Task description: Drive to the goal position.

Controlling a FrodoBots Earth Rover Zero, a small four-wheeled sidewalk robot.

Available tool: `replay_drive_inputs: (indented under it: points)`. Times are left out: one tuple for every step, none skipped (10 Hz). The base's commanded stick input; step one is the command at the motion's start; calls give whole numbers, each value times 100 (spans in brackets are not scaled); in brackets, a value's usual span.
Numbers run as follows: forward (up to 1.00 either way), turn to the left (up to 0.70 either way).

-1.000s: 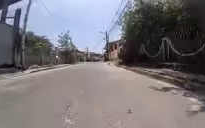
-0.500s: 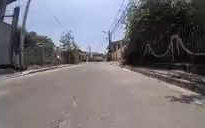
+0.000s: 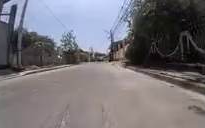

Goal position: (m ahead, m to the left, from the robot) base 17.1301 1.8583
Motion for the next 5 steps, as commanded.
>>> replay_drive_inputs:
  points:
    - [100,-39]
    - [100,-36]
    - [100,-25]
    - [100,-11]
    - [100,-4]
